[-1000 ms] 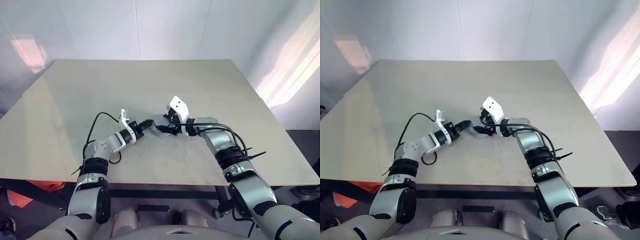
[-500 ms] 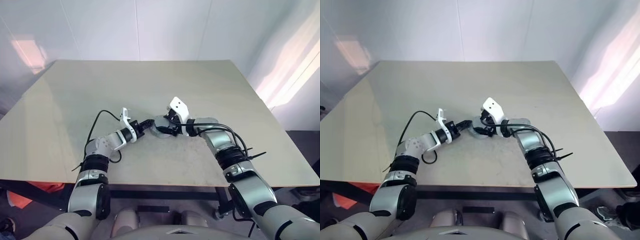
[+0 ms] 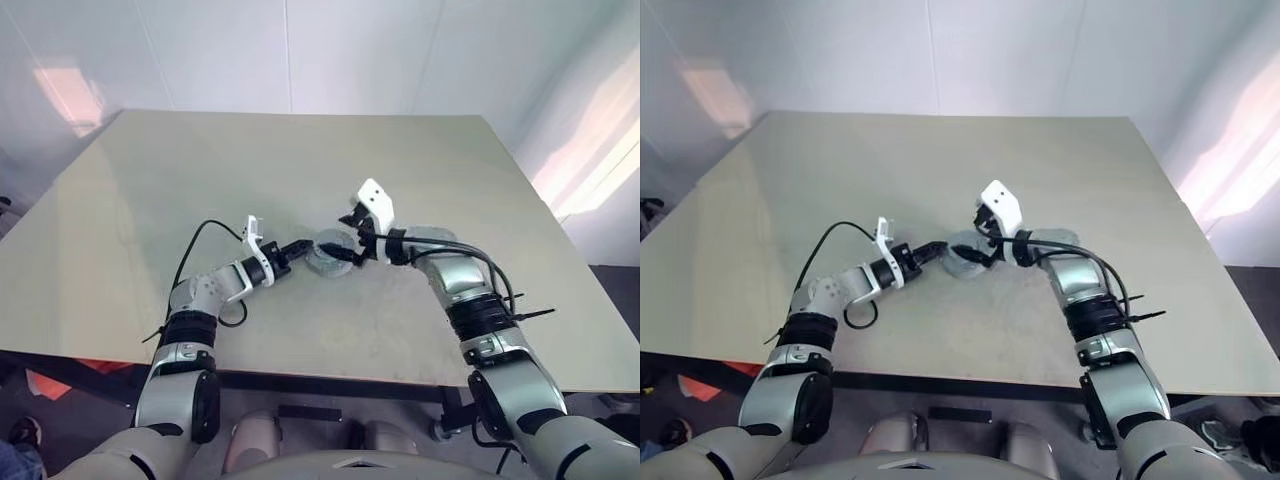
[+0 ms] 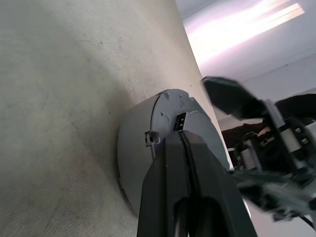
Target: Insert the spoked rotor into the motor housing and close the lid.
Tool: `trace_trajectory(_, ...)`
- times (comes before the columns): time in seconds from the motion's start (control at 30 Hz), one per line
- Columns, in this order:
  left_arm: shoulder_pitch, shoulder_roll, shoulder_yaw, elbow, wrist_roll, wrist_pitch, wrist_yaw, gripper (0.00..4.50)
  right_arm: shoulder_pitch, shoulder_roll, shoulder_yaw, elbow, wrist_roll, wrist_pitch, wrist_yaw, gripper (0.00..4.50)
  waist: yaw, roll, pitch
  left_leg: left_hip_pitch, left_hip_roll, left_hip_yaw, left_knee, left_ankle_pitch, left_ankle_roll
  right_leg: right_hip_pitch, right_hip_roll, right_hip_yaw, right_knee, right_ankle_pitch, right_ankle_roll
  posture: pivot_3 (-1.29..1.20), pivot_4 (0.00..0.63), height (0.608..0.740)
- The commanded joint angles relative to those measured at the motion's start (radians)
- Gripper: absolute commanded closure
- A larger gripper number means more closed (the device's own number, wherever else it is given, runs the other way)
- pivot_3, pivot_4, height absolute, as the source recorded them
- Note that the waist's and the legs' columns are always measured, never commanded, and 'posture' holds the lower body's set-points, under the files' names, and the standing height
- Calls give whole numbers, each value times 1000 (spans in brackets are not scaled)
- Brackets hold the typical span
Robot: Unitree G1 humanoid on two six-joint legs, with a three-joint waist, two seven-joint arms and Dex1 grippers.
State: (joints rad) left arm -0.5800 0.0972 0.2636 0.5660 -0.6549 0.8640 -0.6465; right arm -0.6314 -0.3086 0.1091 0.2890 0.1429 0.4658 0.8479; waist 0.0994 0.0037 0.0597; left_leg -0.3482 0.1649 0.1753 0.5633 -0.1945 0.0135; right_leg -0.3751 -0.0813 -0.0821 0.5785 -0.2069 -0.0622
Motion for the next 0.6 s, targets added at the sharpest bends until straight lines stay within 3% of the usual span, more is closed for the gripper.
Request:
trace_trajectory(0.03,12,0,-30,38,31,16,9,4500,-12,-10,-70,-84,79,84,-20,29,0,0,0,0,0,0,0,0,0,0,0,0,0,0,0,0,0,740)
trace_trajectory(0.6,19,-9,-21,15,23,0,-9,4500,-73,27,-442,-17,341,744,-330,29,5,1,0,1,0,0,0,1,-2,0,0,0,0,0,0,0,0,740)
